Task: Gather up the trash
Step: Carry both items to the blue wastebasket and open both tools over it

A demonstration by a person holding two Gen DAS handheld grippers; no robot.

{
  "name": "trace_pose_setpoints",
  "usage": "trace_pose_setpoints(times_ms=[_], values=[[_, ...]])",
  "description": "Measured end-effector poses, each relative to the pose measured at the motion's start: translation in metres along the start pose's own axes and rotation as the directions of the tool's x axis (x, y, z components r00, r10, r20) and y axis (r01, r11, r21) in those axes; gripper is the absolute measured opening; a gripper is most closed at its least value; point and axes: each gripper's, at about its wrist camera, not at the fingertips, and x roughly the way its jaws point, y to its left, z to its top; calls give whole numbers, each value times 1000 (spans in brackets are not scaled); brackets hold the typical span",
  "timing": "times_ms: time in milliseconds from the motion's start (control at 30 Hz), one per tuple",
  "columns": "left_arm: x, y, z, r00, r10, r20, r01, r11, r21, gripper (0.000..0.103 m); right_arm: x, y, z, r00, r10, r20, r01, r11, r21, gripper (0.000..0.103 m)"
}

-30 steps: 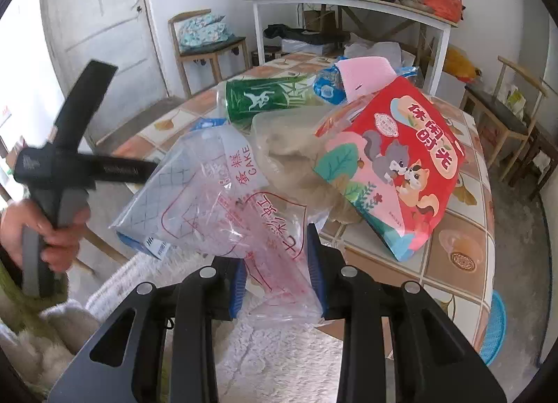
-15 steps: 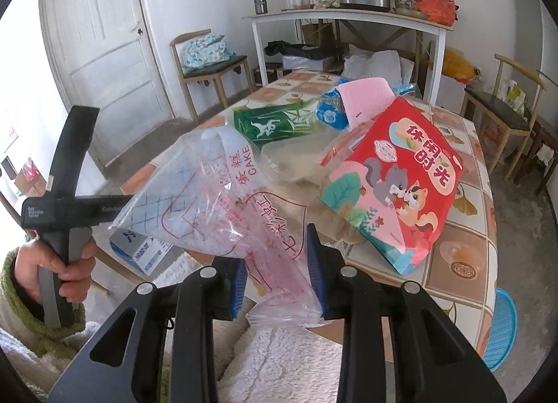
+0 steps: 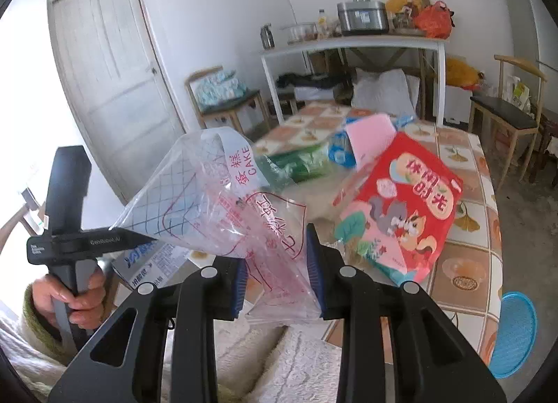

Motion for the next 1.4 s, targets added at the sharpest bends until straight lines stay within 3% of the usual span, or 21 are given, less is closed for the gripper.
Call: trace_pose_setpoints(times_ms=[233, 367, 500, 567, 633, 767, 833, 867, 1000, 1167, 1233, 1300, 1367, 1400], values=[[-12, -51, 14, 995, -92, 31, 89, 992, 89, 48, -46, -18, 5, 993, -4, 115, 1, 999, 32, 30], [-4, -94, 21, 985, -171, 6, 168, 974, 154, 48, -78, -45, 1, 981, -72, 179, 57, 995, 87, 30], [17, -147, 29, 962, -266, -58, 272, 935, 227, 48, -113, -83, -9, 960, -176, 218, 137, 973, 184, 30], [35, -178, 32, 943, -314, -113, 333, 908, 254, 48, -133, -105, -17, 942, -242, 231, 184, 952, 246, 30], [56, -209, 35, 912, -363, -189, 403, 876, 264, 48, -152, -124, -27, 922, -313, 229, 238, 922, 304, 30], [103, -272, 29, 858, -397, -325, 491, 818, 299, 48, -185, -175, -58, 872, -453, 187, 339, 833, 437, 30], [128, -305, 19, 832, -390, -394, 521, 793, 317, 48, -195, -206, -77, 860, -490, 144, 358, 780, 514, 30], [146, -324, 12, 815, -380, -438, 538, 778, 326, 48, -198, -219, -84, 862, -491, 126, 354, 761, 544, 30], [217, -377, -17, 763, -306, -570, 554, 763, 332, 48, -188, -286, -122, 875, -484, 8, 353, 647, 676, 30], [293, -421, -50, 718, -205, -665, 541, 766, 348, 48, -148, -369, -161, 913, -392, -117, 323, 515, 794, 30], [324, -437, -56, 708, -177, -684, 531, 772, 350, 48, -132, -406, -176, 915, -374, -153, 319, 437, 841, 32], [356, -456, -57, 709, -171, -685, 524, 777, 348, 49, -115, -439, -186, 916, -359, -180, 328, 411, 850, 39], [382, -465, -58, 726, -122, -676, 482, 791, 375, 71, -97, -468, -201, 917, -338, -211, 334, 363, 870, 57], [385, -468, -60, 743, -105, -660, 458, 800, 388, 72, -88, -482, -208, 916, -330, -226, 342, 354, 871, 68]])
